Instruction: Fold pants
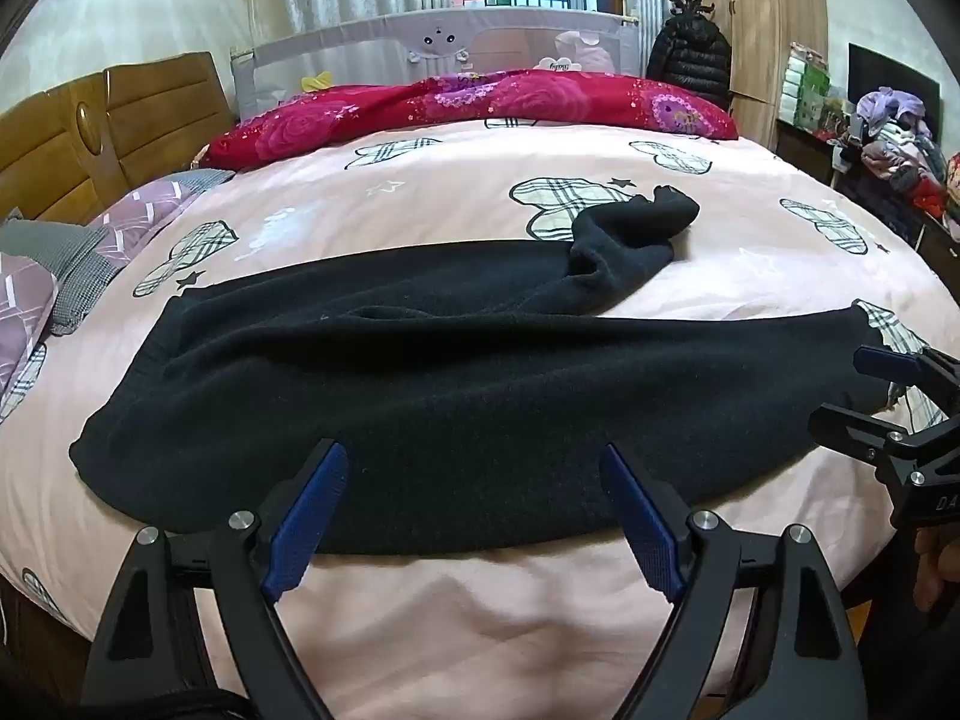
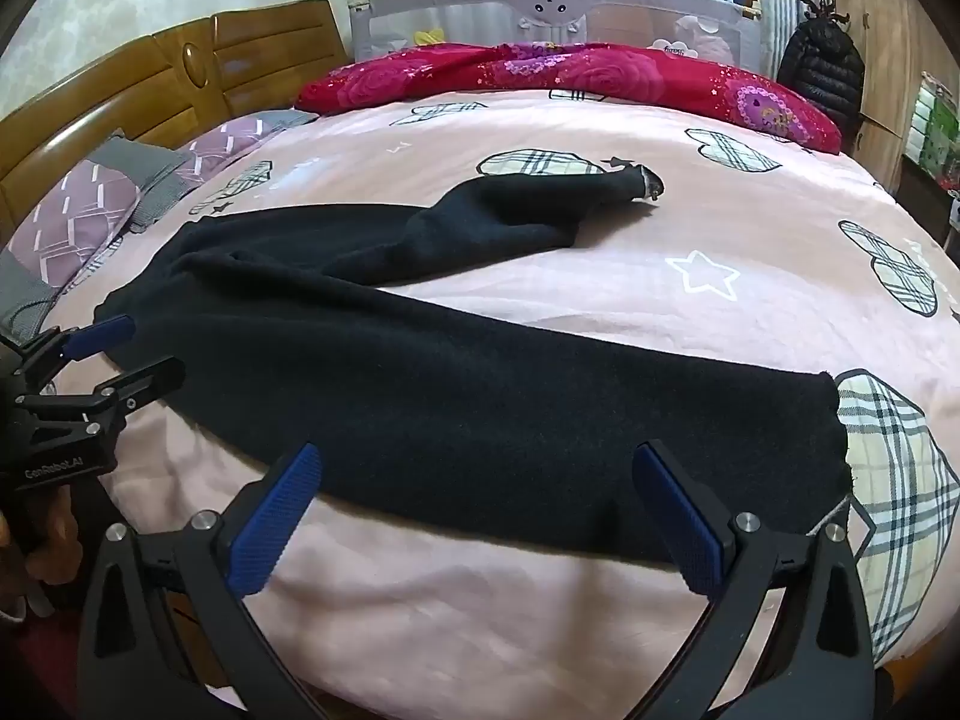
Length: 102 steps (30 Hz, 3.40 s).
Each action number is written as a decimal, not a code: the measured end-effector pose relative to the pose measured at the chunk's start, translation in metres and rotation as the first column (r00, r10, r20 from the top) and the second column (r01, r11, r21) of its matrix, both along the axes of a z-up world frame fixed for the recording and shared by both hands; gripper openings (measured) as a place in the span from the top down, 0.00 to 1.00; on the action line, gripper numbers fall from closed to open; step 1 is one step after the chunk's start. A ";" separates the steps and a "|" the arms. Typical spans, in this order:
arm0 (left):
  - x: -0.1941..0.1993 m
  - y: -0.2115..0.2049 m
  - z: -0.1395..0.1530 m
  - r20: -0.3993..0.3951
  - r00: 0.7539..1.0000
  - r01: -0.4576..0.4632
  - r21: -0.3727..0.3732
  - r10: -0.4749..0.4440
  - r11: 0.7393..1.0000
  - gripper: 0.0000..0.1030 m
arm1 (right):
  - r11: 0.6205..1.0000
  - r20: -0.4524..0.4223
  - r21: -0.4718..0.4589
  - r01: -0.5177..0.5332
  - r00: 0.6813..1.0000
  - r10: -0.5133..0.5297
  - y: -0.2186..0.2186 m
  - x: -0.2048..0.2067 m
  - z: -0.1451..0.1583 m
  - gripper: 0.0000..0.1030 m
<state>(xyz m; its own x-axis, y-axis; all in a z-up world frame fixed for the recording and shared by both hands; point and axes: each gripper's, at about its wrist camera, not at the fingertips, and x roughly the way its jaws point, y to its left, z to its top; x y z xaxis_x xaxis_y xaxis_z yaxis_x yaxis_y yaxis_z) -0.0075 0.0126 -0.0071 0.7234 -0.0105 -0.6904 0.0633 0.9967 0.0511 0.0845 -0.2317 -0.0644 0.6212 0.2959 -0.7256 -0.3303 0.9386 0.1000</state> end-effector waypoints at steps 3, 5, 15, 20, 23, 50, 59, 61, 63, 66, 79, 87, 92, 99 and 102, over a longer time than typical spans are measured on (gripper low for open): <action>0.000 0.000 0.000 0.000 1.000 0.001 0.000 -0.001 1.000 0.16 | 1.000 0.005 -0.004 0.001 1.000 -0.001 0.002 0.000 0.001 0.00; 0.000 0.000 0.000 0.000 1.000 0.004 -0.003 -0.004 1.000 0.16 | 1.000 0.008 -0.005 0.003 1.000 -0.003 0.002 -0.001 0.003 0.00; -0.001 -0.002 0.002 0.000 1.000 0.010 -0.002 -0.010 1.000 0.16 | 1.000 0.011 0.000 0.004 1.000 -0.004 0.002 -0.004 0.003 0.00; -0.002 -0.003 0.001 -0.001 1.000 0.014 -0.001 -0.014 1.000 0.16 | 1.000 0.009 0.002 0.002 1.000 -0.002 0.001 -0.002 0.007 0.00; -0.002 -0.004 0.001 -0.003 1.000 0.017 0.000 -0.017 1.000 0.16 | 1.000 0.011 0.008 0.003 1.000 -0.003 0.001 -0.002 0.009 0.00; 0.019 -0.004 0.004 -0.035 0.997 0.065 -0.014 -0.066 0.998 0.16 | 0.999 -0.024 0.039 0.009 1.000 -0.008 -0.007 0.010 0.014 0.00; 0.066 0.005 0.022 -0.048 0.993 0.106 -0.028 -0.107 0.994 0.16 | 0.994 -0.079 0.103 0.034 0.997 -0.026 -0.023 0.057 0.031 0.00; 0.081 0.009 0.026 -0.059 0.991 0.114 -0.038 -0.116 0.993 0.16 | 0.994 -0.090 0.100 0.041 0.995 -0.032 -0.025 0.072 0.034 0.00; 0.099 0.015 0.029 -0.071 0.990 0.122 -0.044 -0.125 0.992 0.16 | 0.992 -0.109 0.117 0.052 0.993 -0.040 -0.029 0.091 0.037 0.00; 0.129 0.022 0.032 -0.094 0.985 0.141 -0.047 -0.145 0.989 0.16 | 0.984 -0.129 0.163 0.072 0.990 -0.051 -0.038 0.121 0.043 0.00; 0.268 0.018 0.001 -0.280 0.878 0.390 -0.048 -0.387 0.919 0.16 | 0.974 -0.287 0.197 0.116 0.956 -0.056 -0.063 0.280 0.033 0.01; 0.323 0.012 -0.039 -0.424 0.759 0.484 -0.142 -0.494 0.864 0.16 | 0.993 -0.364 0.116 -0.005 0.930 0.047 -0.046 0.357 0.010 0.14; 0.328 -0.003 -0.059 -0.490 0.668 0.556 -0.170 -0.559 0.814 0.17 | 0.992 -0.464 0.056 -0.114 0.877 0.127 -0.025 0.375 -0.022 0.23; 0.328 -0.022 -0.062 -0.483 0.639 0.606 -0.164 -0.599 0.779 0.26 | 0.986 -0.498 0.052 -0.160 0.851 0.165 -0.023 0.370 -0.038 0.79; 0.319 -0.027 -0.057 -0.465 0.612 0.640 -0.185 -0.640 0.746 0.57 | 0.985 -0.467 0.092 -0.147 0.867 0.173 -0.036 0.360 -0.027 0.85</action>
<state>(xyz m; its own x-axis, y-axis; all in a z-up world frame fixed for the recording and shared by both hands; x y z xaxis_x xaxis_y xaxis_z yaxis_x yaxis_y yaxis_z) 0.3114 -0.0146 -0.0637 0.1147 -0.3438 -0.9320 0.7005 0.6932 -0.1695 0.4447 -0.2674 -0.0916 0.1500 0.4068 -0.9011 -0.3769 0.8661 0.3282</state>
